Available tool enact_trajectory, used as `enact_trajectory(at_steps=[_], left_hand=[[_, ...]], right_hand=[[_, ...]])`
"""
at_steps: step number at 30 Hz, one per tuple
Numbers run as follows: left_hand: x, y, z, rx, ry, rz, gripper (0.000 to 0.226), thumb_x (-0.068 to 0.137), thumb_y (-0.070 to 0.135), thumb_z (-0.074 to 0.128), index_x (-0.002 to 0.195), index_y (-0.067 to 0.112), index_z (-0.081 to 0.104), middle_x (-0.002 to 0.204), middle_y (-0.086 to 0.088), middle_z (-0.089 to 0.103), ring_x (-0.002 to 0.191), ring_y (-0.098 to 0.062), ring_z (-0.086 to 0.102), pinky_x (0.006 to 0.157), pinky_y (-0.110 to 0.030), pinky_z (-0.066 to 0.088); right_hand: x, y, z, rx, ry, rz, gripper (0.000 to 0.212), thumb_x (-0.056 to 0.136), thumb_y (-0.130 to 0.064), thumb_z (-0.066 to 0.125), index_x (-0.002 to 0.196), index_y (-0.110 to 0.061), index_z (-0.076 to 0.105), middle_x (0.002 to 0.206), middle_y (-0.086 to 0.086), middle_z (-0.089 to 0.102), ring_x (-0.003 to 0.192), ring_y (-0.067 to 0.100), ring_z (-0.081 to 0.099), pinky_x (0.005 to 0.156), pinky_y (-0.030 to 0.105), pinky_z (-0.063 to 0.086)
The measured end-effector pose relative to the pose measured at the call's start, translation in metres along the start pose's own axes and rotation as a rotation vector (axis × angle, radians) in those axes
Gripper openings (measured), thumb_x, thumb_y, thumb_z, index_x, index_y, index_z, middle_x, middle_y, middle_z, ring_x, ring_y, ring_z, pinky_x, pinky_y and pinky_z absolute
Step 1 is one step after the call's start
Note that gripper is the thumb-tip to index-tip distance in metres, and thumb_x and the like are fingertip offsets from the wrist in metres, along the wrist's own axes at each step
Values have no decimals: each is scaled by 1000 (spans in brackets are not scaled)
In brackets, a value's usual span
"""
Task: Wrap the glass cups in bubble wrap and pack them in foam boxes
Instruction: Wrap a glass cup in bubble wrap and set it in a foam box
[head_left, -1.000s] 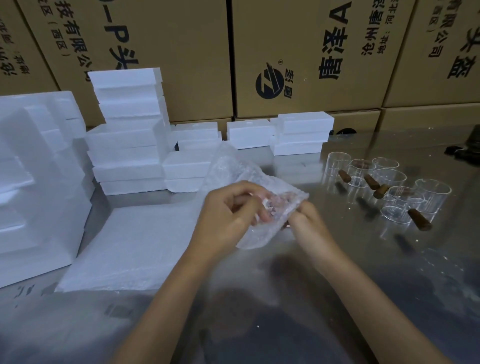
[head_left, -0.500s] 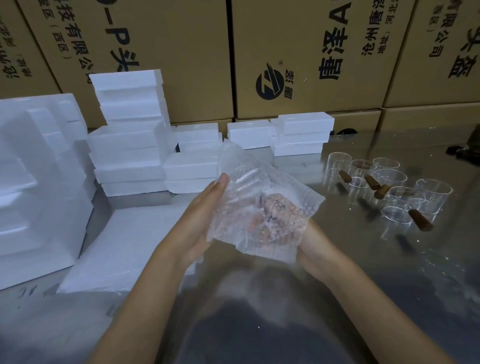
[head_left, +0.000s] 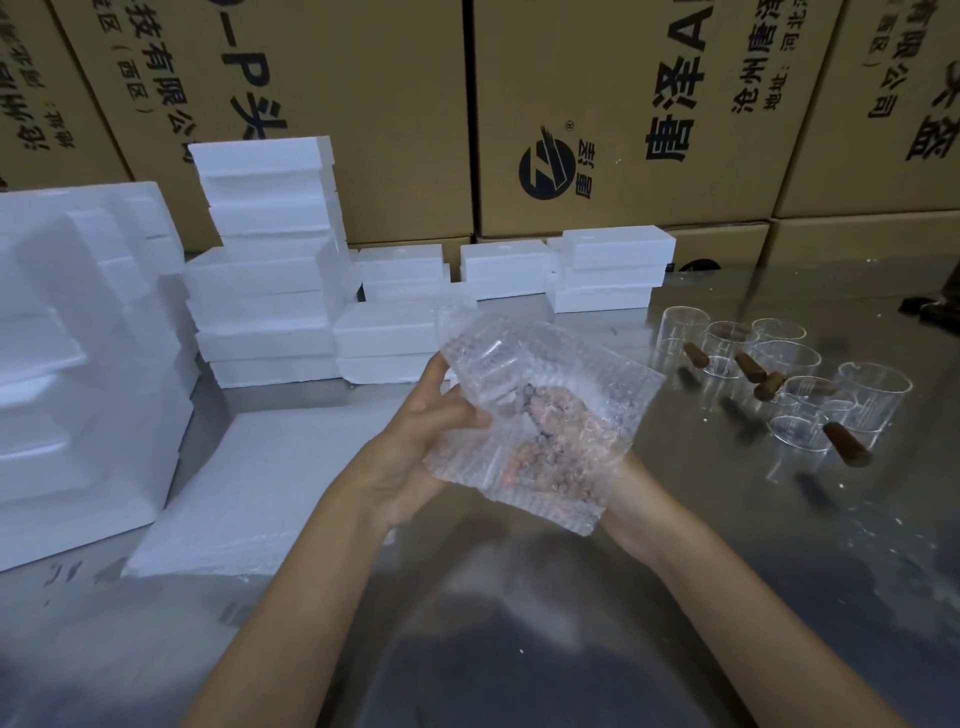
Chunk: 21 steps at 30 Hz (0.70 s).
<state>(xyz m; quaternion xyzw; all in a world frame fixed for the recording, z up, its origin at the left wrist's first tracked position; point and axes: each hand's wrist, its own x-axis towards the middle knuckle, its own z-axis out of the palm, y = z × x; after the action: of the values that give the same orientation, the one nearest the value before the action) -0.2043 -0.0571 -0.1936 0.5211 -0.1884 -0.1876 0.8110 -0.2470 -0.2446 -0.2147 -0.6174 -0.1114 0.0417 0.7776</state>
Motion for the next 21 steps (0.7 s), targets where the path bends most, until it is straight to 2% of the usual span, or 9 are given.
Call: enact_trajectory(at_steps=[3, 4, 7, 9, 12, 15, 17, 19, 21], left_hand=[[-1, 1, 1, 25, 50, -38, 66, 79, 32, 77, 141, 30, 52, 136, -5, 62, 123, -28, 61, 97, -45, 53], [0, 1, 3, 73, 93, -44, 66, 79, 37, 78, 140, 29, 52, 135, -4, 63, 122, -27, 62, 100, -48, 51], [2, 1, 9, 103, 192, -17, 61, 82, 40, 77, 137, 25, 56, 132, -4, 65, 121, -27, 62, 105, -52, 46], [2, 3, 11, 45, 277, 4, 58, 84, 38, 75, 137, 23, 56, 130, -4, 66, 120, -27, 63, 104, -53, 47], [2, 9, 7, -79, 398, 22, 48, 86, 32, 72, 130, 17, 62, 124, -6, 68, 110, -25, 67, 89, -44, 56], [0, 11, -3, -256, 375, 65, 24, 86, 27, 71, 109, 19, 72, 111, -6, 73, 93, -22, 73, 69, -31, 58], [0, 11, -6, -327, 361, 106, 31, 85, 26, 72, 115, 18, 72, 112, -6, 73, 93, -21, 74, 69, -30, 58], [2, 8, -7, -322, 336, 121, 27, 84, 28, 74, 109, 19, 76, 112, -6, 74, 93, -21, 74, 70, -31, 59], [4, 4, -6, -267, 299, 96, 28, 82, 32, 77, 107, 20, 77, 116, -7, 73, 101, -25, 72, 80, -36, 59]], right_hand=[[3, -3, 4, -120, 60, 1, 20, 97, -27, 54, 115, -23, 63, 110, 0, 73, 96, 12, 72, 78, 28, 58], [4, -3, 4, -151, 72, 9, 18, 99, -22, 53, 114, -24, 64, 108, -2, 74, 95, 12, 72, 78, 28, 58], [5, -4, 7, -207, 84, 26, 19, 98, -25, 59, 114, -22, 69, 111, 2, 75, 102, 18, 72, 87, 35, 58], [6, -9, 7, -246, 150, -6, 19, 100, -29, 56, 104, -23, 74, 99, 7, 77, 87, 14, 74, 76, 25, 58], [9, -14, 2, -210, 333, -100, 30, 104, -25, 48, 88, -19, 73, 55, 10, 65, 41, 19, 53, 41, 21, 42], [13, -14, -9, -243, 549, -136, 23, 95, -5, 45, 79, -7, 61, 48, 6, 51, 41, 19, 40, 41, 23, 34], [12, -16, -12, -238, 414, -2, 18, 85, 1, 44, 83, -6, 61, 56, 8, 57, 49, 23, 44, 44, 25, 38], [7, -14, -8, -227, 56, 202, 26, 81, -14, 52, 102, -3, 64, 85, 12, 73, 64, 29, 60, 50, 30, 49], [3, -7, 1, -184, -126, 282, 46, 80, -34, 68, 117, -8, 65, 114, 5, 73, 89, 29, 72, 62, 37, 56]])
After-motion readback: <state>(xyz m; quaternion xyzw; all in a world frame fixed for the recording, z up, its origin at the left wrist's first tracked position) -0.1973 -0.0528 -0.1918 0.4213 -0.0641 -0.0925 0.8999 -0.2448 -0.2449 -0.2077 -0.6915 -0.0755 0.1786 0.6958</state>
